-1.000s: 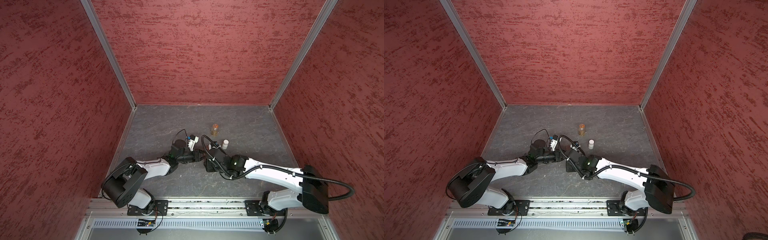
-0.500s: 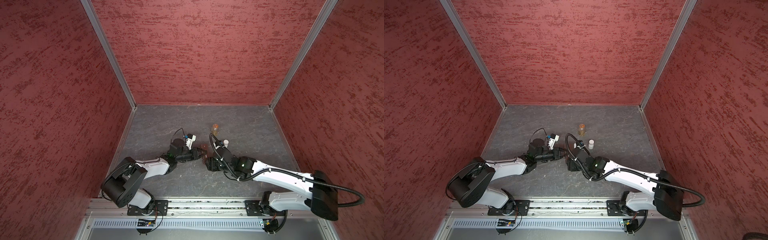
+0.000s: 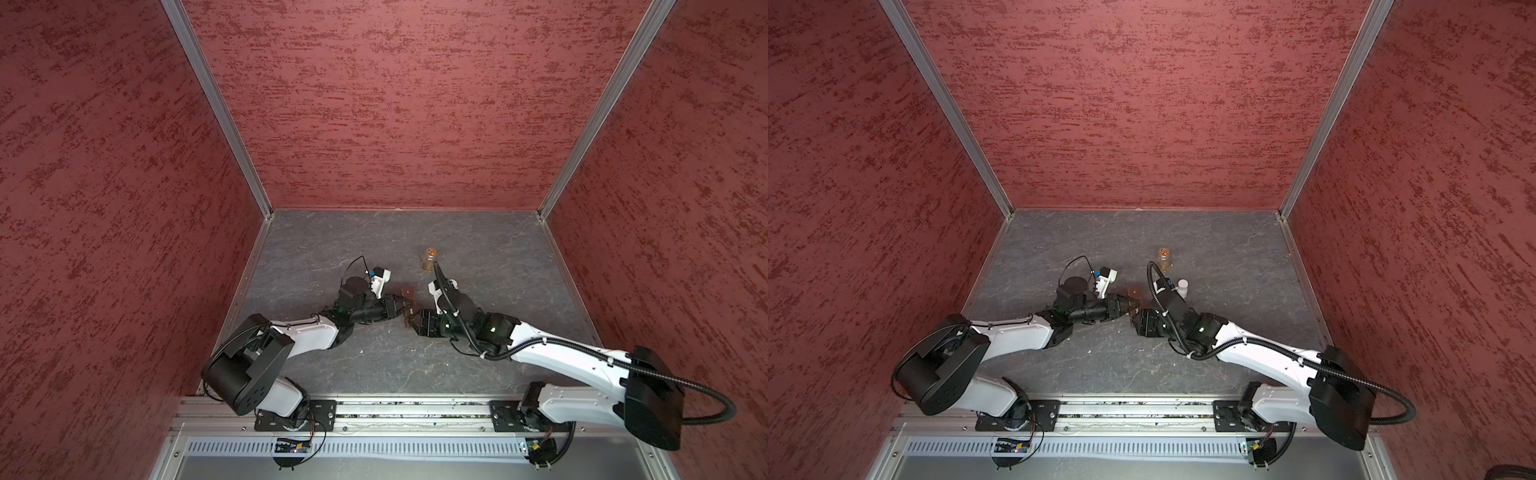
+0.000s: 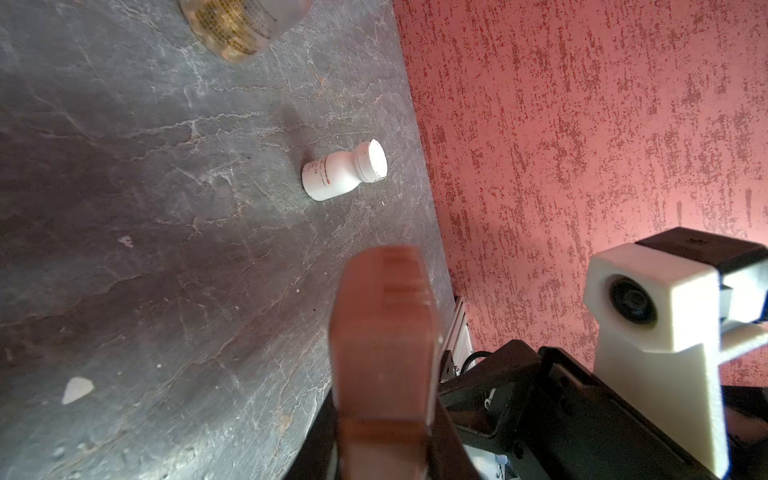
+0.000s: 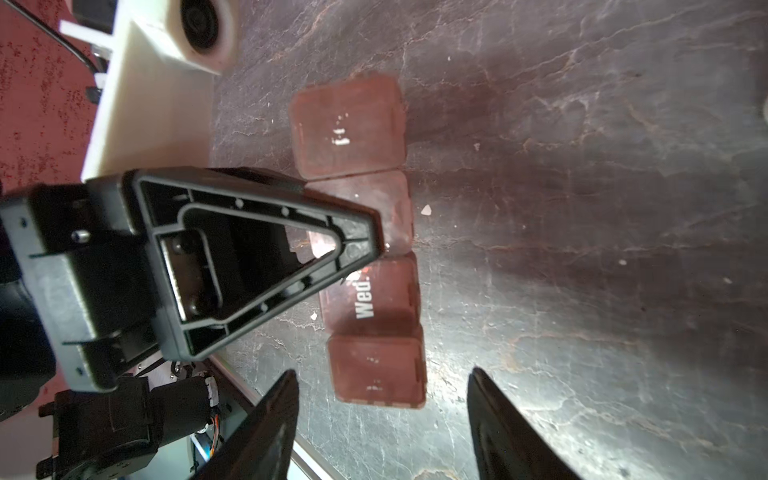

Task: Sort the pills into containers

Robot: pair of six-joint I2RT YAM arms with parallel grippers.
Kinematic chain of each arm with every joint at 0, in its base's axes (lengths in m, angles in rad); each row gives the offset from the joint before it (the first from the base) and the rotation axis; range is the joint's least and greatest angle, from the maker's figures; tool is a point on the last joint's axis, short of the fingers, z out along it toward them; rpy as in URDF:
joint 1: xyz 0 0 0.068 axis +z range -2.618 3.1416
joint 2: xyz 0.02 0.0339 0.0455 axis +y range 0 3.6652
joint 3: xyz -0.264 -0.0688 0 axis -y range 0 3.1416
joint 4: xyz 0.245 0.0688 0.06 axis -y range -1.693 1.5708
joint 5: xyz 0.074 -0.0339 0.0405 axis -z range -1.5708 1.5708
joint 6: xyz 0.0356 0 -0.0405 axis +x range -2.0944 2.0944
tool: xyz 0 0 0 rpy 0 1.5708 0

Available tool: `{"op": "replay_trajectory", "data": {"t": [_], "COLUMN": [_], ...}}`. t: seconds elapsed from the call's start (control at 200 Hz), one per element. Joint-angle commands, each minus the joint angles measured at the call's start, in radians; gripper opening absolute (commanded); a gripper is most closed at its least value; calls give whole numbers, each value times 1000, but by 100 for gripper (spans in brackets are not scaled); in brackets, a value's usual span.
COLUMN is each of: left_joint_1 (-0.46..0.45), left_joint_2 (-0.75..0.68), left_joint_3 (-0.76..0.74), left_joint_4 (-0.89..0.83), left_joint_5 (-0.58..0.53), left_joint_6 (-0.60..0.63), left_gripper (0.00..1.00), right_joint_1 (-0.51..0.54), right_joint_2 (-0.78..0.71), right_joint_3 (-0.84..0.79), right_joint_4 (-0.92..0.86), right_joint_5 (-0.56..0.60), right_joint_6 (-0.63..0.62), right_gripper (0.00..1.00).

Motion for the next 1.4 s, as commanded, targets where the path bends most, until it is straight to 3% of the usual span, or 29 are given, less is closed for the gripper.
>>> {"op": "replay_trajectory", "data": {"t": [0.0, 0.521, 1.062, 1.393], "left_joint_1": [8, 10, 9, 8], "left_joint_2": [-14, 7, 33, 31], "left_joint_3": [-7, 0, -8, -18], "left_joint_4": [31, 24, 11, 15], "left_joint_5": [4, 2, -26, -32], "left_joint_6": [-12, -3, 23, 20], "left_gripper": [3, 0, 0, 0], "right_joint_1": [-17, -28, -8, 44], "right_joint_2": [11, 72, 81, 120], "right_joint_3": [-2, 33, 106, 177], "right_joint_4": [84, 93, 20, -84], "right_joint_5": [-66, -117, -73, 39], "right_joint_6": [-18, -47, -102, -126], "right_gripper": [66, 58, 41, 30]}}
